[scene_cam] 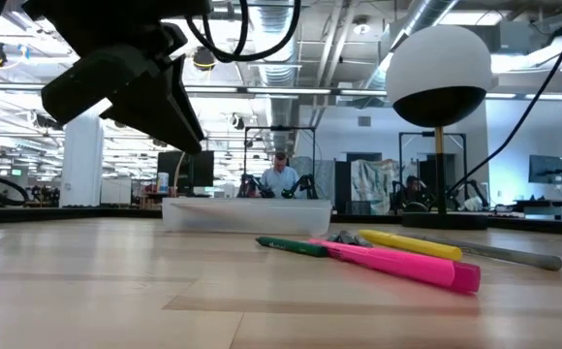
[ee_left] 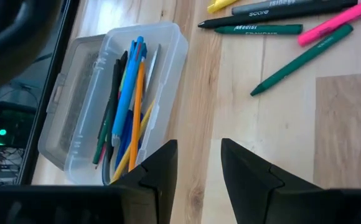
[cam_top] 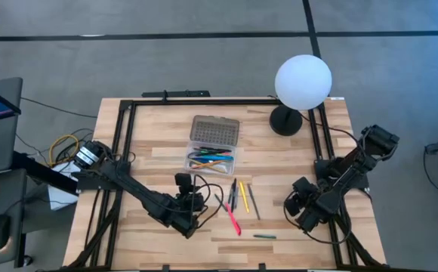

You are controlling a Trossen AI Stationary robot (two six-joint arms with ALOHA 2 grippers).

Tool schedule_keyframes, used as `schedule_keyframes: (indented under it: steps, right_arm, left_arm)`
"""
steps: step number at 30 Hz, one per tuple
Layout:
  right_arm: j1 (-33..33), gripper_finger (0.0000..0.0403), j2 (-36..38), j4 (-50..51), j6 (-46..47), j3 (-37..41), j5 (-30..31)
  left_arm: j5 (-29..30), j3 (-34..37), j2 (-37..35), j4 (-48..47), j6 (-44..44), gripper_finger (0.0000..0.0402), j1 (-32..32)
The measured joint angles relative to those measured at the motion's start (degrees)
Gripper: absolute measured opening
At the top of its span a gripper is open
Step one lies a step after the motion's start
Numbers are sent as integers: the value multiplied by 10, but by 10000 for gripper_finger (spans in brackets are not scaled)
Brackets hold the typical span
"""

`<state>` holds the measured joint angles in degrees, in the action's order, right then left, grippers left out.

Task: Pick & place school supplies into a supply box
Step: Put the gray crayon into the gray supply box

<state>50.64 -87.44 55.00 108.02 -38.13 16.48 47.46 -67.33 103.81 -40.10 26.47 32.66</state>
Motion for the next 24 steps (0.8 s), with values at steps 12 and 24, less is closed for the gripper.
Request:
schedule_keyframes:
  steps: [12, 24]
  right_arm:
    - [-26, 82, 2, -19, -41, 4, -59]
    - [-44, 14, 2, -52, -162, 7, -73]
  left_arm:
    - [30, 40, 8, -4, 48, 118, 13]
    - [26, 71, 8, 1, 61, 118, 14]
